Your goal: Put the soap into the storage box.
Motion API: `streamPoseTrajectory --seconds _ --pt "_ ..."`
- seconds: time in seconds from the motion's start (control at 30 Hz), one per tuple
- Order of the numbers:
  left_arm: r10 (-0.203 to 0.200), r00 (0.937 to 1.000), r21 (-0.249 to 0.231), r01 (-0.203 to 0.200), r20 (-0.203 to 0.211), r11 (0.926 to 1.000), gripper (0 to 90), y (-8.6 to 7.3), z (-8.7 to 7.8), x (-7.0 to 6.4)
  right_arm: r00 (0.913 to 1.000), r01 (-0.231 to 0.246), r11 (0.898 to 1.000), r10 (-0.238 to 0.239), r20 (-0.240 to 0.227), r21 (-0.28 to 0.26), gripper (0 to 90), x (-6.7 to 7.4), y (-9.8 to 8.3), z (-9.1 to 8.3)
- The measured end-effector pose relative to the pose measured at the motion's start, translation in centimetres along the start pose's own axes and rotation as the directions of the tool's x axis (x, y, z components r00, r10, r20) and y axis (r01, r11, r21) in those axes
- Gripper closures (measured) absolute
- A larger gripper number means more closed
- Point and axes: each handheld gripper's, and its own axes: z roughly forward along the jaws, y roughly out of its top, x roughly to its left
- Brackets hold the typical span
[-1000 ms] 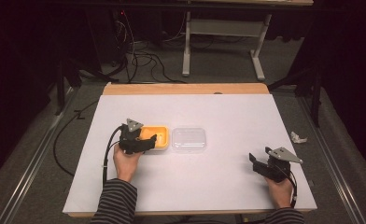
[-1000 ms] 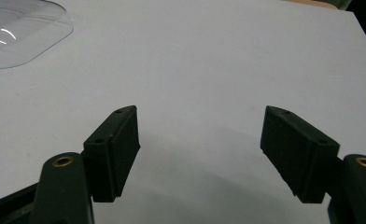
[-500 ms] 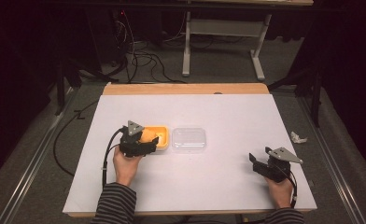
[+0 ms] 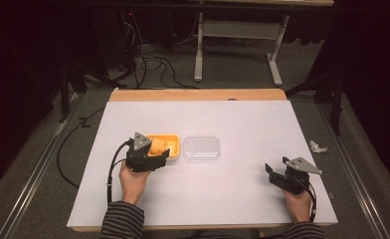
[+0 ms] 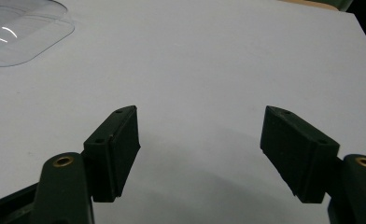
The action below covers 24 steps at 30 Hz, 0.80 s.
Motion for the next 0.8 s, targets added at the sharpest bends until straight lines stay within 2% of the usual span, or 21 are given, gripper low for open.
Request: streamPoseTrajectory --seconds 0.8 --pt "-0.019 0.9997 -0.032 0.019 0.013 0.9993 26.3 -1.3 -1.6 -0.5 1.0000 -0.003 1.000 0.003 0.002 0.000 28.7 0.0 0.0 0.0"
